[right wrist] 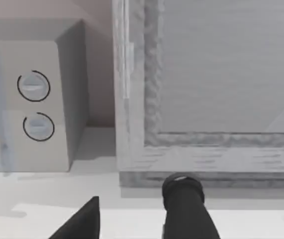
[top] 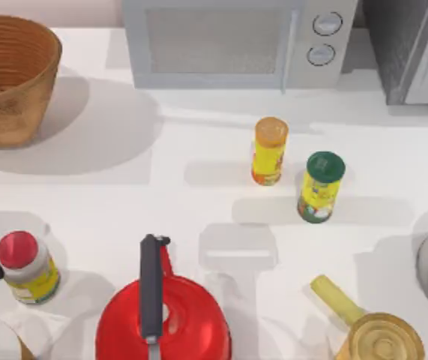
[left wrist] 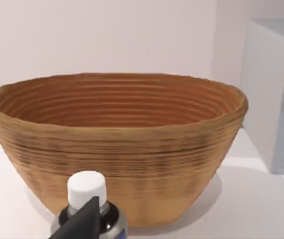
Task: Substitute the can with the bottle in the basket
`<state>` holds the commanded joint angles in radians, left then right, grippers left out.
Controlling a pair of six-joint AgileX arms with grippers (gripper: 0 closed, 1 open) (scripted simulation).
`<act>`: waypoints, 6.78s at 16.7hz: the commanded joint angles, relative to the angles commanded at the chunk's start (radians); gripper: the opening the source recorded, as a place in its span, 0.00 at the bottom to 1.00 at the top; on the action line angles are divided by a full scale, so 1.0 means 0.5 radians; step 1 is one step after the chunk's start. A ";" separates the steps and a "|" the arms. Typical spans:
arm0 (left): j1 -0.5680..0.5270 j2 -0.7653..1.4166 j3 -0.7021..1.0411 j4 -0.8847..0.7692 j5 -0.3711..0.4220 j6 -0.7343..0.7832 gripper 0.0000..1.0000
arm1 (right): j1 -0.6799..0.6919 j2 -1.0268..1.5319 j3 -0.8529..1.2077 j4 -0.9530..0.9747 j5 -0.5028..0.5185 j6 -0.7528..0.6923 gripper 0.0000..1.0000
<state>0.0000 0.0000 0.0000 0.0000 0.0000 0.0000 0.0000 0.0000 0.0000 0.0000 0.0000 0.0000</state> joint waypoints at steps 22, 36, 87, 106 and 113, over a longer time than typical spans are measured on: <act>0.090 2.383 2.373 -1.412 0.093 0.131 1.00 | 0.000 0.000 0.000 0.000 0.000 0.000 1.00; 0.208 4.723 4.779 -2.700 0.147 0.267 1.00 | 0.000 0.000 0.000 0.000 0.000 0.000 1.00; 0.232 5.130 4.720 -2.503 0.140 0.261 0.00 | 0.000 0.000 0.000 0.000 0.000 0.000 1.00; 0.099 1.934 1.823 -1.045 0.060 0.112 0.00 | 0.000 0.000 0.000 0.000 0.000 0.000 1.00; 0.032 0.472 0.473 -0.343 0.018 0.037 0.00 | 0.000 0.000 0.000 0.000 0.000 0.000 1.00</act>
<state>0.0160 0.2362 0.2363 -0.1717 0.0092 0.0186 0.0000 0.0000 0.0000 0.0000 0.0000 0.0000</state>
